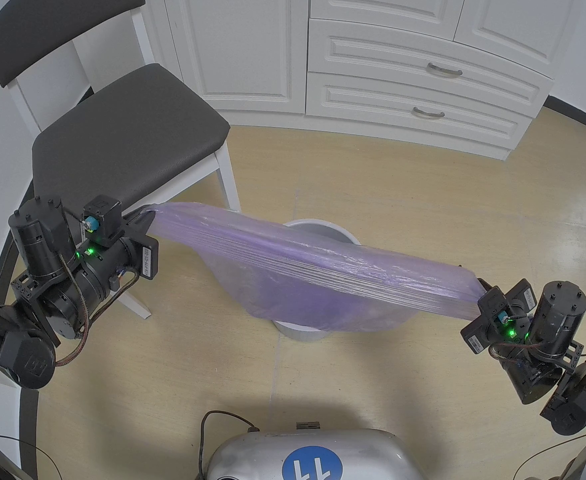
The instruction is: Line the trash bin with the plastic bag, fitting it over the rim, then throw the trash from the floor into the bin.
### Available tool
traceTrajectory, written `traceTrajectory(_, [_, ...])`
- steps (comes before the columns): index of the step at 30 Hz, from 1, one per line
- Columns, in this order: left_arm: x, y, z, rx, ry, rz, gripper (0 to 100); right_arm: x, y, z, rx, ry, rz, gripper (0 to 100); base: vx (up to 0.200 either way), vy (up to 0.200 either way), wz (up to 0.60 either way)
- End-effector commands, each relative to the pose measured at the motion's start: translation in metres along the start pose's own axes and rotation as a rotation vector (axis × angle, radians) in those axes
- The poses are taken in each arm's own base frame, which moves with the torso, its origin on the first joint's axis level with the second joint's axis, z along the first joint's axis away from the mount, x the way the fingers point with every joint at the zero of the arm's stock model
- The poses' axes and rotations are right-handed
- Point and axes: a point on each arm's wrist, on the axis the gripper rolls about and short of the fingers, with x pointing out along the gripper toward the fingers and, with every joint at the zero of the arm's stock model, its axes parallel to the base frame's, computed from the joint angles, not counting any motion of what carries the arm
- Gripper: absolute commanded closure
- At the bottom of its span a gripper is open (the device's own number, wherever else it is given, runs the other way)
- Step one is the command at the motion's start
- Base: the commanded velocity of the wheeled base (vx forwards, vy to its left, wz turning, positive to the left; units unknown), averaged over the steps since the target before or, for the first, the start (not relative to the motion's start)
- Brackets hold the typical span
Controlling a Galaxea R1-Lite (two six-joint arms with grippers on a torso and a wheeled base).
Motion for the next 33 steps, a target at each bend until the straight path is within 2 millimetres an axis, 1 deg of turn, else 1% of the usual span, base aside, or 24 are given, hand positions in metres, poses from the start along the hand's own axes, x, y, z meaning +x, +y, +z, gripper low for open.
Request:
traceTrajectory(1, [0.0,0.002,0.0,0.0,0.0,0.015,100,0.001,-0.001,-0.003,-0.01,0.018,-0.008,100,0.0,0.0,0.0])
traceTrajectory(5, [0.001,0.002,0.001,-0.002,-0.004,0.013,100,0.002,-0.001,-0.002,-0.004,0.011,-0.014,100,0.0,0.0,0.0])
traceTrajectory(11, [0.01,-0.003,0.004,-0.011,-0.051,0.016,100,0.008,0.0,0.009,0.048,-0.057,-0.049,100,0.0,0.0,0.0])
traceTrajectory(13, [0.014,-0.011,0.006,-0.02,-0.091,0.002,100,0.01,0.005,0.01,0.046,-0.065,-0.033,100,0.0,0.0,0.0])
traceTrajectory(14, [0.014,-0.012,0.006,-0.021,-0.094,0.002,100,0.01,0.006,0.011,0.046,-0.067,-0.031,100,0.0,0.0,0.0])
traceTrajectory(15, [0.018,-0.021,0.007,-0.032,-0.131,-0.015,100,0.012,0.009,0.015,0.065,-0.082,-0.027,100,0.0,0.0,0.0])
traceTrajectory(18, [0.023,-0.035,0.008,-0.047,-0.191,-0.024,100,0.017,0.013,0.022,0.117,-0.104,-0.022,100,0.0,0.0,0.0])
traceTrajectory(23, [0.03,-0.045,0.012,-0.068,-0.248,-0.01,100,0.025,0.014,0.036,0.187,-0.145,-0.045,100,0.0,0.0,0.0])
traceTrajectory(25, [0.03,-0.047,0.013,-0.073,-0.259,-0.011,100,0.027,0.013,0.04,0.205,-0.157,-0.051,100,0.0,0.0,0.0])
traceTrajectory(26, [0.029,-0.05,0.016,-0.081,-0.273,-0.02,100,0.029,0.015,0.046,0.233,-0.176,-0.048,100,0.0,0.0,0.0])
traceTrajectory(28, [0.027,-0.057,0.02,-0.09,-0.29,-0.044,100,0.029,0.02,0.056,0.277,-0.209,-0.035,100,0.0,0.0,0.0])
traceTrajectory(30, [0.023,-0.071,0.024,-0.112,-0.308,-0.085,100,0.027,0.029,0.068,0.345,-0.249,-0.002,100,0.0,0.0,0.0])
traceTrajectory(31, [0.022,-0.076,0.025,-0.124,-0.317,-0.099,100,0.027,0.033,0.072,0.368,-0.262,0.008,100,0.0,0.0,0.0])
traceTrajectory(32, [0.022,-0.076,0.025,-0.124,-0.317,-0.099,100,0.027,0.033,0.072,0.368,-0.262,0.008,100,0.0,0.0,0.0])
traceTrajectory(33, [0.021,-0.082,0.028,-0.145,-0.331,-0.113,100,0.027,0.036,0.078,0.399,-0.279,0.017,100,0.0,0.0,0.0])
